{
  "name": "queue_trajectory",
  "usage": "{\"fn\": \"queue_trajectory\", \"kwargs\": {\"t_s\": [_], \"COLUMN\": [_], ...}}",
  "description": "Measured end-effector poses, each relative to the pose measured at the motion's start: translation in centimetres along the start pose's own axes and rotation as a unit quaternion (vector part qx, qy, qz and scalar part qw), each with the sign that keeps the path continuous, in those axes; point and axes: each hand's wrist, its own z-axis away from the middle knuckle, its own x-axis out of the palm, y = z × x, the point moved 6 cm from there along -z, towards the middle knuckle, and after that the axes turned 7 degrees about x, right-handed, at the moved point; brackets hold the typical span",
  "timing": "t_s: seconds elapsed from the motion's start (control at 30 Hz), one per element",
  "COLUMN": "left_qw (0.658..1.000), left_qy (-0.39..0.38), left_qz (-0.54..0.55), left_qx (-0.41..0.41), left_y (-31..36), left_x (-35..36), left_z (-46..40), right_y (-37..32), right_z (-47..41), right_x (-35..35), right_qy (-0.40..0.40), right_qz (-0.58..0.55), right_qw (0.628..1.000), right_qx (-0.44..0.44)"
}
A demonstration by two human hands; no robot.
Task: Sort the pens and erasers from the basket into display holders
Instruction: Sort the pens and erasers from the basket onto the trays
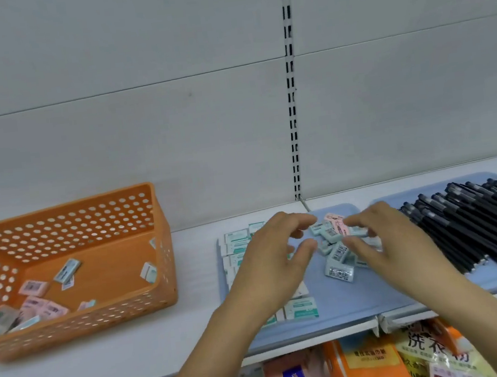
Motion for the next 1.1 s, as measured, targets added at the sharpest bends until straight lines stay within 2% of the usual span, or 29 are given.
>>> {"fn": "queue_trajectory", "kwargs": {"t_s": [0.13,0.23,0.37,0.47,0.53,0.57,0.63,0.7,0.77,0.97,1.1], "left_qw": [0.991,0.977,0.936,0.882,0.862,0.861,0.875,0.878,0.881,0.897,0.897], "left_qy": [0.112,0.187,0.295,0.359,0.319,0.292,0.276,0.293,0.299,0.289,0.298], "left_qz": [-0.031,-0.092,-0.191,-0.258,-0.279,-0.256,-0.129,-0.003,0.035,0.054,0.069], "left_qx": [0.064,0.051,-0.030,-0.161,-0.279,-0.328,-0.377,-0.378,-0.366,-0.331,-0.319], "left_y": [1.1,-0.5,-5.5,-10.5,-14.1,-15.7,-17.8,-18.5,-18.8,-18.9,-18.9], "left_x": [-7.6,-14.4,-24.1,-30.8,-33.2,-33.6,-33.4,-32.8,-32.8,-32.7,-32.7], "left_z": [4.0,7.1,12.3,16.5,18.4,19.2,20.3,21.0,21.1,21.0,20.9], "right_y": [-6.2,-11.7,-19.4,-25.0,-28.5,-30.2,-33.6,-36.8,-40.0,-46.8,-48.3], "right_z": [-0.4,-0.4,0.1,0.6,0.6,0.6,0.3,-0.1,-0.2,0.3,0.4], "right_x": [1.2,2.5,3.5,4.4,5.6,6.4,8.5,11.0,13.4,20.4,22.2], "right_qy": [0.015,0.006,0.014,0.003,-0.034,-0.060,-0.129,-0.202,-0.258,-0.364,-0.374], "right_qz": [-0.111,-0.170,-0.213,-0.238,-0.252,-0.253,-0.238,-0.209,-0.181,-0.013,0.029], "right_qw": [0.991,0.976,0.952,0.932,0.921,0.917,0.911,0.907,0.901,0.889,0.890], "right_qx": [-0.075,-0.138,-0.219,-0.273,-0.295,-0.304,-0.311,-0.304,-0.298,-0.278,-0.260]}}
